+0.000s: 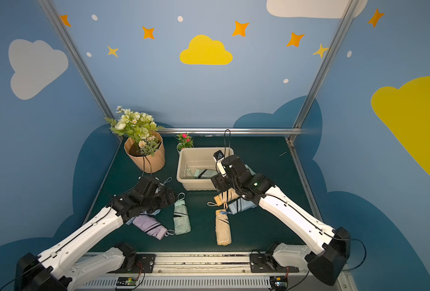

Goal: Put the umbrella into the storage box
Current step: Pick up the umbrella from the center of the board.

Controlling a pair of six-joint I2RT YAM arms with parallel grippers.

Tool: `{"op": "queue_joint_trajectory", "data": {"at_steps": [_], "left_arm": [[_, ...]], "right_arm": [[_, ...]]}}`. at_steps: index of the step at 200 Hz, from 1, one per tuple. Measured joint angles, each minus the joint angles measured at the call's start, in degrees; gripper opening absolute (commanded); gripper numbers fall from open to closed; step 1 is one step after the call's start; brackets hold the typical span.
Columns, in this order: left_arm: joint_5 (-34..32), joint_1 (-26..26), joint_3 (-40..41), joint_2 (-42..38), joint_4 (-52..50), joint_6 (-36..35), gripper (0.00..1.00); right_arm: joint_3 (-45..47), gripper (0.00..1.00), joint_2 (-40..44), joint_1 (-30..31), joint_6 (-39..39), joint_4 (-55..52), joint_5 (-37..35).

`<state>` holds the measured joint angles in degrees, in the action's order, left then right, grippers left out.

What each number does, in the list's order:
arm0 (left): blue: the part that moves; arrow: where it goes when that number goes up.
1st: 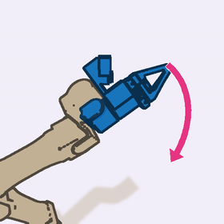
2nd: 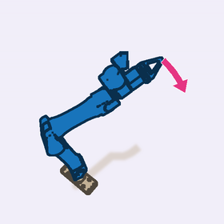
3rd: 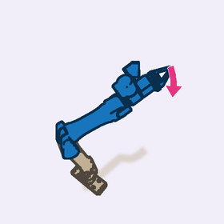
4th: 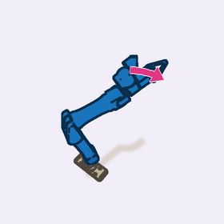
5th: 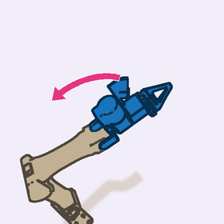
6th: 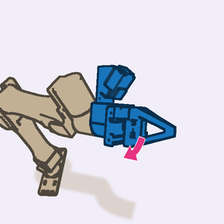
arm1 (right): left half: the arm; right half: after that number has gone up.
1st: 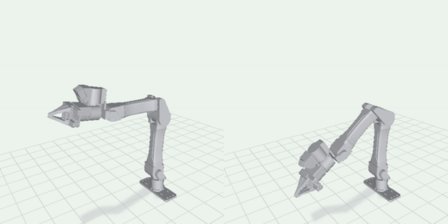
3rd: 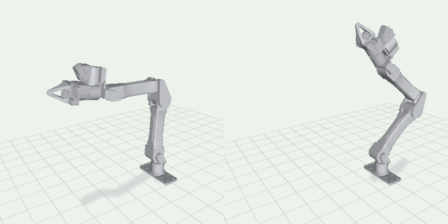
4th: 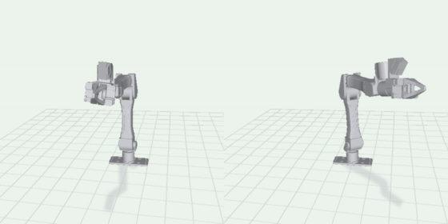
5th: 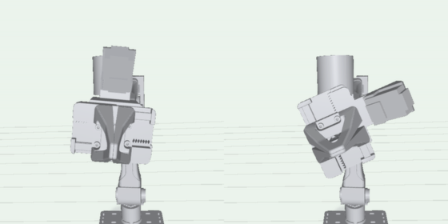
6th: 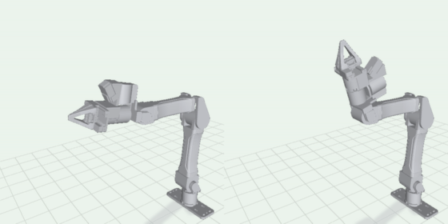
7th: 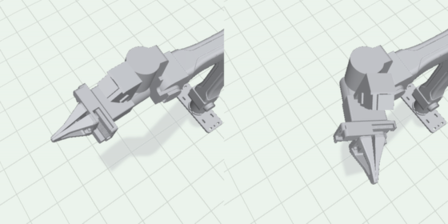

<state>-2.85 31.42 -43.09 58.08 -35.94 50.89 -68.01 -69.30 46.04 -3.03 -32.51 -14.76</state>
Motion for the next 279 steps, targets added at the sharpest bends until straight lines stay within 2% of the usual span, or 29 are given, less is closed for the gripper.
{"op": "queue_joint_trajectory", "data": {"at_steps": [43, 90, 116, 202, 259, 279], "left_arm": [[-0.9, 7.2, 2.3, 4.5, -2.2, 6.1, 0.99], [-6.2, 17.3, 0.4, 12.8, -4.1, 12.4, 1.0], [-9.7, 20.5, -3.4, 19.1, -5.9, 14.6, 1.0], [-11.5, 22.6, -7.8, 32.9, -4.9, 16.1, 1.0], [-12.5, 22.6, -9.5, 36.0, -4.7, 15.3, 0.83], [-12.6, 22.4, -9.4, 36.0, -4.5, 15.3, 0.8]], "right_arm": [[4.1, 0.89, 8.3, 0.0, -4.0, 1.7, -3.3], [5.7, 0.89, 9.9, 0.0, -5.7, 1.1, -5.2], [6.1, 0.89, 10.9, 0.0, -5.8, 0.7, -5.4], [10.3, 0.89, 20.9, 0.0, -8.2, -2.1, -5.7], [10.9, 0.89, 22.2, 0.0, -8.8, -3.0, -5.8], [11.1, 0.89, 22.2, 0.0, -8.8, -3.3, -5.8]]}}
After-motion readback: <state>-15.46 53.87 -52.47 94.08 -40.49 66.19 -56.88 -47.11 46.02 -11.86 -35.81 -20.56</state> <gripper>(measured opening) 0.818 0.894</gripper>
